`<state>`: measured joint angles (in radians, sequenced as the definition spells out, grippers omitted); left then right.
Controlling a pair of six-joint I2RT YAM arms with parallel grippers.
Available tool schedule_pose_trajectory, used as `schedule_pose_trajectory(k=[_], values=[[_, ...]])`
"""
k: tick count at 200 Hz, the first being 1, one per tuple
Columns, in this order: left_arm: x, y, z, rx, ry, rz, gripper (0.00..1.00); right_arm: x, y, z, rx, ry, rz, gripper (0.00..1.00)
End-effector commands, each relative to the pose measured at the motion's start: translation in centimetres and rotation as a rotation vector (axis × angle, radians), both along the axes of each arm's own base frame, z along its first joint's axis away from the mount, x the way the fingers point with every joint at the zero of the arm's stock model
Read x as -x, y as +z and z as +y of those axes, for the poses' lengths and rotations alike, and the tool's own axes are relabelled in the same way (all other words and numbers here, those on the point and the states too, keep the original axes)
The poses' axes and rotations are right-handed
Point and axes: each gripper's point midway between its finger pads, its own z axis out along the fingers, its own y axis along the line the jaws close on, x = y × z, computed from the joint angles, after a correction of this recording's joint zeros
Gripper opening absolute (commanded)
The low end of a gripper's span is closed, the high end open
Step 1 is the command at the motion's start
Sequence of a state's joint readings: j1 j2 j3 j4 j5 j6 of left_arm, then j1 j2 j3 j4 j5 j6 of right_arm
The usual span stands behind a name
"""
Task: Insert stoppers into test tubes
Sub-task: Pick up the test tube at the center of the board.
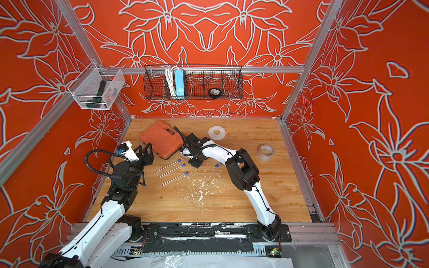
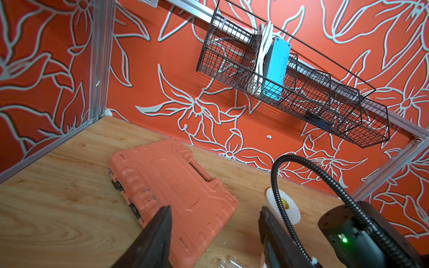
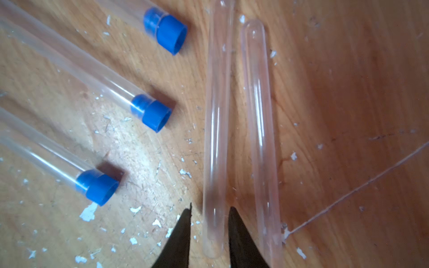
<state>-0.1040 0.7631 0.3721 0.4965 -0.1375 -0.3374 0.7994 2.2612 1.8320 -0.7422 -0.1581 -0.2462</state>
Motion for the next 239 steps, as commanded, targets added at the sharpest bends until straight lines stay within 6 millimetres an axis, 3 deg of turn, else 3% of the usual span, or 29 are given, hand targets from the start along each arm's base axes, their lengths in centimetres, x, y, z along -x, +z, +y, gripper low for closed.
schedule_pose_trajectory(k=[1, 107, 161, 194, 239], values=[[0.1, 0.9, 0.3, 0.013, 0.015, -0.041, 0.56, -0.1, -0.5, -0.2, 0.044, 0.010, -0.004, 0.29], [0.2, 1.0, 0.4, 0.011, 0.017, -0.044, 0.55, -0.3, -2.2, 0.0, 0.112, 0.028, -0.018, 0.29], [0.2, 1.1, 0.5, 0.004, 0.018, -0.047, 0.56, -0.3, -2.3, -0.3, 0.140, 0.021, -0.024, 0.20], [0.2, 1.1, 0.4, 0.003, 0.015, -0.048, 0.55, -0.4, -1.1, 0.0, 0.120, 0.007, -0.036, 0.16], [0.2, 1.2, 0.4, -0.003, 0.013, -0.051, 0.56, -0.4, 3.2, 0.5, 0.036, -0.021, -0.068, 0.13]])
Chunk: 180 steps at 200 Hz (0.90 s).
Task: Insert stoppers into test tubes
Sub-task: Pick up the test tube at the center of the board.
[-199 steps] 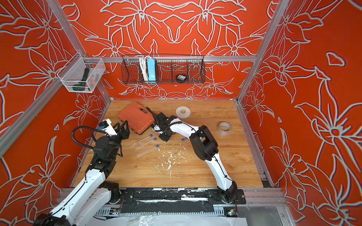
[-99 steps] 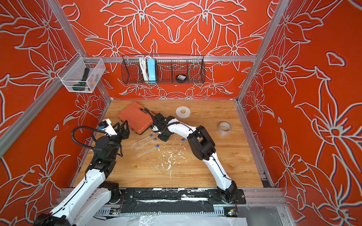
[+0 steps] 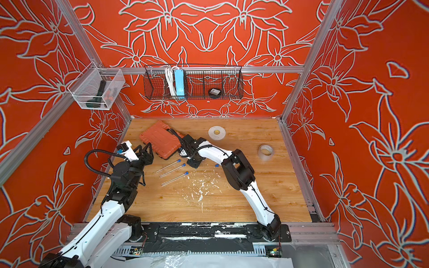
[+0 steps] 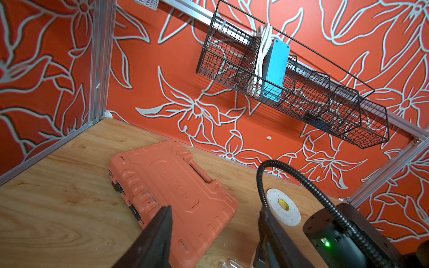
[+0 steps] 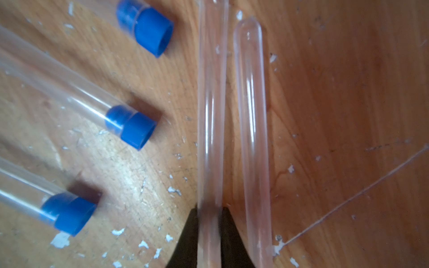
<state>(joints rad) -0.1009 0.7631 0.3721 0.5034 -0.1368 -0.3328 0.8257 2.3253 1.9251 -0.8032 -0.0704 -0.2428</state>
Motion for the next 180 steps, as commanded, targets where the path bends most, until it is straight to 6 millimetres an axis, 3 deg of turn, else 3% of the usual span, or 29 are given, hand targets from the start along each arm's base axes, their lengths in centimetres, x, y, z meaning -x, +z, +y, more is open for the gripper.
schedule_pose_trajectory(k=[1, 54, 88, 126, 153, 180], values=[[0.2, 1.0, 0.3, 0.001, 0.010, -0.045, 0.56, 0.2, 4.0, 0.2, -0.047, -0.016, -0.033, 0.13], [0.2, 1.0, 0.4, 0.006, 0.009, -0.048, 0.56, 2.5, 9.7, -0.8, -0.186, -0.043, -0.046, 0.12], [0.3, 1.0, 0.5, 0.005, 0.013, -0.048, 0.55, 5.6, 10.9, -4.1, -0.187, -0.008, -0.045, 0.12], [0.5, 1.2, 0.6, 0.007, 0.016, -0.057, 0.55, 9.6, 10.5, -8.8, -0.142, 0.129, -0.081, 0.11], [0.5, 1.4, 0.7, 0.001, 0.023, -0.061, 0.56, 12.8, 9.9, -9.9, -0.187, 0.259, -0.053, 0.10], [0.6, 1.5, 0.8, -0.001, 0.027, -0.066, 0.56, 14.9, 7.5, -10.6, -0.151, 0.394, -0.009, 0.08]])
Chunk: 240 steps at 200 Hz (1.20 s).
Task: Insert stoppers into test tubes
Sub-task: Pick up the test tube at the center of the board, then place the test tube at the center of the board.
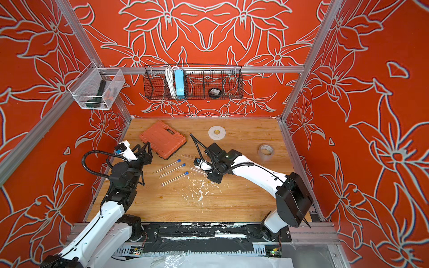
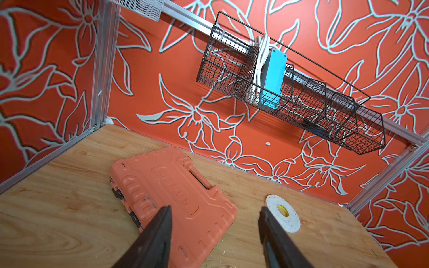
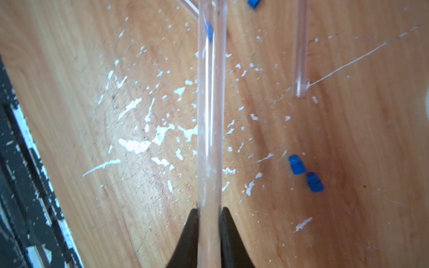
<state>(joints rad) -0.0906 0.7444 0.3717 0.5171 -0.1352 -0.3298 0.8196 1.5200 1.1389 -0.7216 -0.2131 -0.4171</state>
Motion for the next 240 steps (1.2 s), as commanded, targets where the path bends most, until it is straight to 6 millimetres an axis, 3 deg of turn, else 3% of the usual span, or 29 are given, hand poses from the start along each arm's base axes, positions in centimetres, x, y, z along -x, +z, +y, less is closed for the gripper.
schedule_pose_trajectory(k=[1, 27, 70, 108, 240], values=[[0.4, 0.6, 0.4, -0.001, 0.017, -0.033, 0.56, 1.8, -1.1, 0.4, -0.010, 0.196, 0.001, 0.08], [0.4, 0.7, 0.5, -0.002, 0.020, -0.034, 0.55, 2.2, -2.6, 1.4, 0.004, 0.299, 0.011, 0.08], [0.4, 0.6, 0.5, -0.007, 0.021, -0.031, 0.56, 1.0, -5.4, 3.3, 0.069, 0.371, 0.026, 0.07], [0.4, 0.6, 0.4, -0.008, 0.019, -0.030, 0.55, 0.5, -7.3, 3.7, 0.140, 0.414, 0.034, 0.07], [0.3, 0.4, 0.4, -0.012, 0.019, -0.022, 0.55, 0.0, -9.7, 3.7, 0.229, 0.400, 0.067, 0.22]])
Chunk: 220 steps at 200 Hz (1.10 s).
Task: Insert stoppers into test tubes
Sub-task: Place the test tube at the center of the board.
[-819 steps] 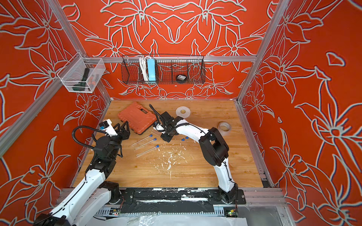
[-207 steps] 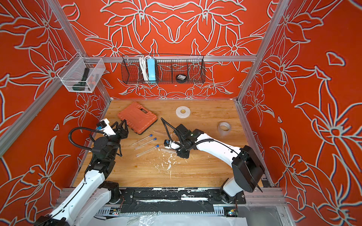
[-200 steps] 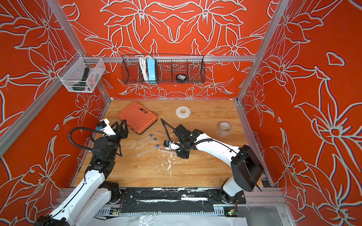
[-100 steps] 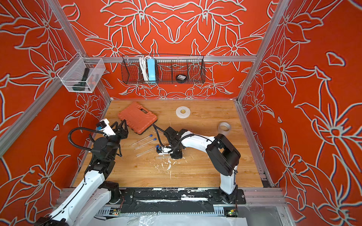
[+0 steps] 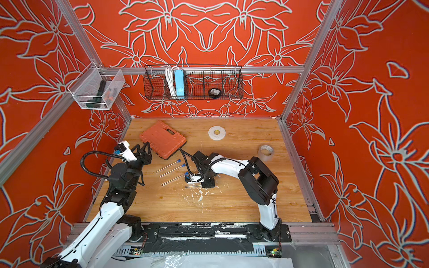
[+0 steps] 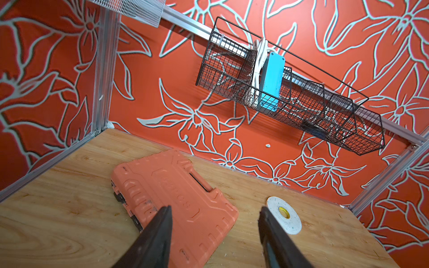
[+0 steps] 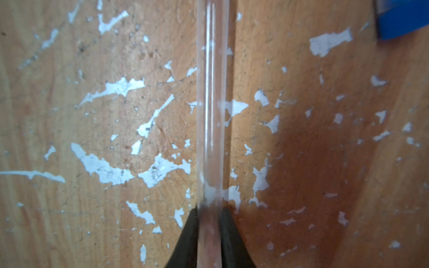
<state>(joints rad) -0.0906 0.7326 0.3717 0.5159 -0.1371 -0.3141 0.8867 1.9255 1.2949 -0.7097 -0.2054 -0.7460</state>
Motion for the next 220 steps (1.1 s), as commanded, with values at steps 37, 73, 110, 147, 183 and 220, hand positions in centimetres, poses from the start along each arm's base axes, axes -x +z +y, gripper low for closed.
schedule_pose_trajectory(k=[37, 73, 110, 147, 183, 220], values=[[0.2, 0.0, 0.5, 0.001, 0.022, -0.011, 0.56, 0.3, -0.2, -0.1, 0.023, 0.016, 0.003, 0.35], [0.2, -0.2, 0.4, -0.013, 0.015, -0.009, 0.57, 0.9, 3.6, 1.2, -0.124, -0.002, -0.011, 0.47], [0.0, -0.2, -0.8, -0.069, -0.044, -0.012, 0.58, 1.7, 9.5, 1.7, -0.380, -0.112, -0.036, 0.49], [-1.0, -1.3, -3.7, -0.158, -0.208, 0.024, 0.58, -1.1, 15.0, -0.8, -0.605, -0.581, -0.013, 0.48], [-1.2, -2.4, -8.1, -0.280, -0.432, 0.049, 0.55, -4.6, 14.6, -7.8, -0.666, -1.182, 0.129, 0.48], [-0.2, -5.1, -12.5, -0.576, -0.606, 0.142, 0.55, -4.9, 13.2, -12.7, -0.666, -1.373, 0.121, 0.48]])
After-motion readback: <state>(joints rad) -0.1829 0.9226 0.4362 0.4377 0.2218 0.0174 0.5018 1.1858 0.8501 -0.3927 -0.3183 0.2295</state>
